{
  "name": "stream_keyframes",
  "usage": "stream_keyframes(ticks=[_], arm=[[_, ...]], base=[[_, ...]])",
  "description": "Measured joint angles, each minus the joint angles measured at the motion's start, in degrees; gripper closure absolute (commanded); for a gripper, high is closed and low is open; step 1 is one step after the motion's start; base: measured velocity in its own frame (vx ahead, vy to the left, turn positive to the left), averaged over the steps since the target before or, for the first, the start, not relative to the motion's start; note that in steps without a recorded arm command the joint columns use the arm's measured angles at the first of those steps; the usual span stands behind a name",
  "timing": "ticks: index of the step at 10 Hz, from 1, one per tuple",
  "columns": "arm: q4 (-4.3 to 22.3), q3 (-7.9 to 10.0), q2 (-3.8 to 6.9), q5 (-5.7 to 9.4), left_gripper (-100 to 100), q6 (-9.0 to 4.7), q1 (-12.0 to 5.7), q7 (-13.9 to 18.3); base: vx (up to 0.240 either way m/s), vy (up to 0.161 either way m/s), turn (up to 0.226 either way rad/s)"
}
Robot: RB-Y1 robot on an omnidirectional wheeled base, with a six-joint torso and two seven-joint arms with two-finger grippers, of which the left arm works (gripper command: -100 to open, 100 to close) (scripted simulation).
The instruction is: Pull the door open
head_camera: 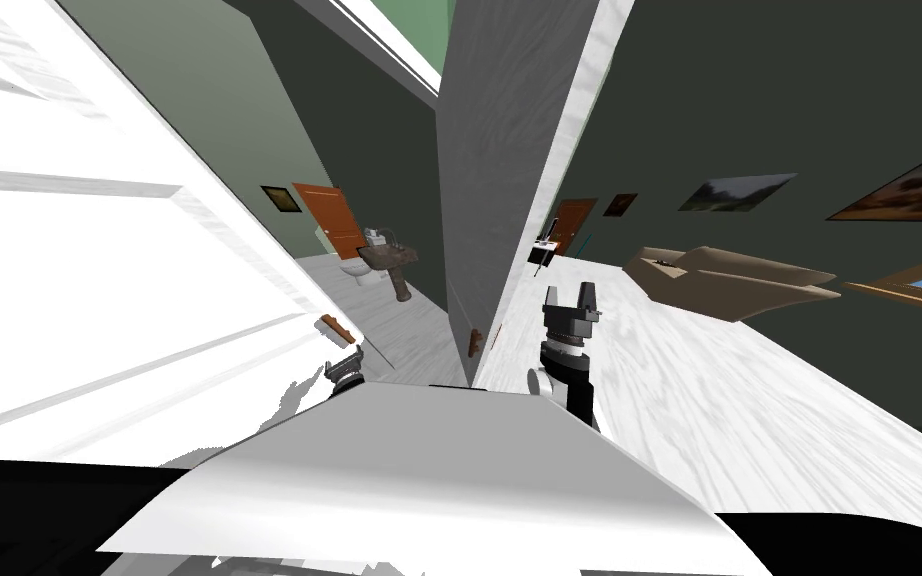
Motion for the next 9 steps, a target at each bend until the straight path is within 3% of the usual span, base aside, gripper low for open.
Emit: stream_keyframes(ticks=[9], arm=[[0.3, -0.02, 0.1, 0.41, -100, -0.11, -0.02, 0.3]], base=[[0.0, 0.003, -0.004]])
